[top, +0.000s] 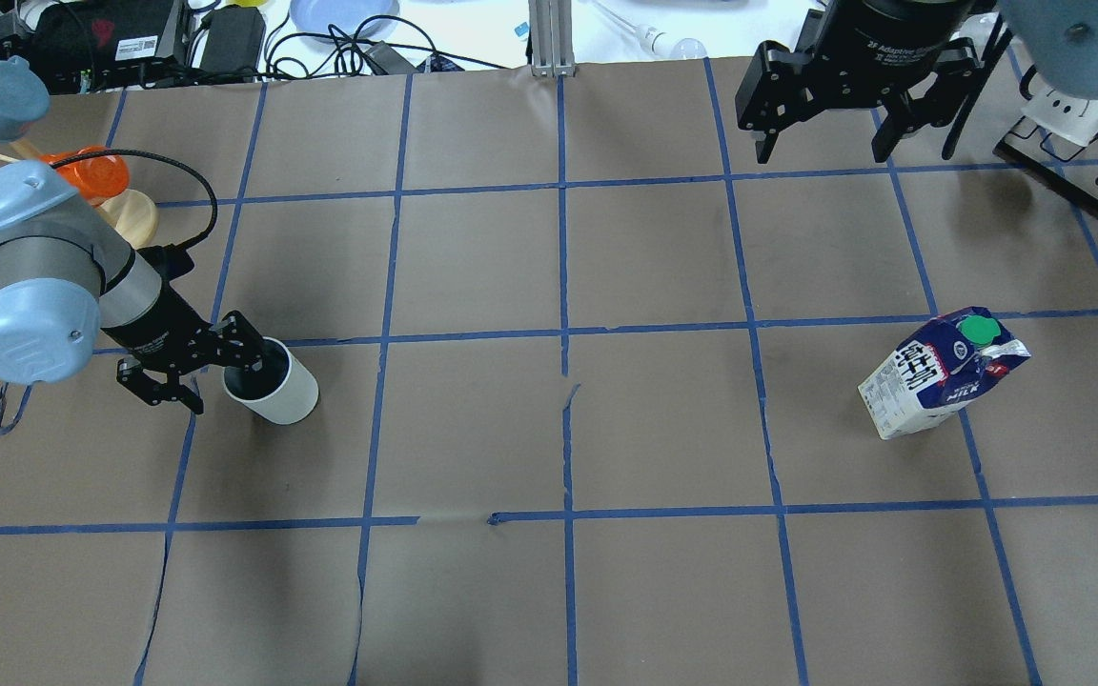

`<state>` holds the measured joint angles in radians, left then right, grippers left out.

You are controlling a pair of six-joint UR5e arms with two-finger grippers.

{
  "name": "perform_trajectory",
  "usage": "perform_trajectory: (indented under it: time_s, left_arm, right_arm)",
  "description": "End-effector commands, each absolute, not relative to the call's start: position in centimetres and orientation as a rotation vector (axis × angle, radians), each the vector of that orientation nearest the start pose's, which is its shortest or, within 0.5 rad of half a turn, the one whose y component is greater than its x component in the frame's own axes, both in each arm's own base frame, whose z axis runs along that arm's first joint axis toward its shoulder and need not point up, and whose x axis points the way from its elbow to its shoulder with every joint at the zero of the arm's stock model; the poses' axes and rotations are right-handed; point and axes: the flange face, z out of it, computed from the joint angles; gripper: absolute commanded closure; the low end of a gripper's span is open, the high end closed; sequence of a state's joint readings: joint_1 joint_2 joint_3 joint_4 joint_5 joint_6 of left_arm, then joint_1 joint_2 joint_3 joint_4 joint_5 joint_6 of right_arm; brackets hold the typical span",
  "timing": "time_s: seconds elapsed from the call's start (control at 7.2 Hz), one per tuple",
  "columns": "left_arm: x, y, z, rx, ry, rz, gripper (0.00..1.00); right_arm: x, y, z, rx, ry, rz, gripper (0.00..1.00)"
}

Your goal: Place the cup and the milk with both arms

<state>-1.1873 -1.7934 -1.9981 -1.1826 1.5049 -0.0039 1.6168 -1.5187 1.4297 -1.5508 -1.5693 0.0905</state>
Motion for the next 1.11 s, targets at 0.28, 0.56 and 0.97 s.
perform_trajectory:
  time_s: [0.28, 0.56, 0.97]
  left_arm:
    - [4.4, -50.9, 22.9, -0.736, 3.191, 0.340, 1.00]
    - [2.9, -53.8, 26.9, -0.916, 3.121, 0.237, 1.00]
    - [-6.0, -58.6, 33.4, -1.174, 3.034, 0.063, 1.00]
  right_arm:
    - [15.7, -51.3, 52.8, 0.067, 3.133, -0.105, 0.00]
    - [15.7, -51.3, 52.9, 0.067, 3.133, -0.108, 0.00]
    - [15.7, -51.3, 52.9, 0.067, 3.133, -0.108, 0.00]
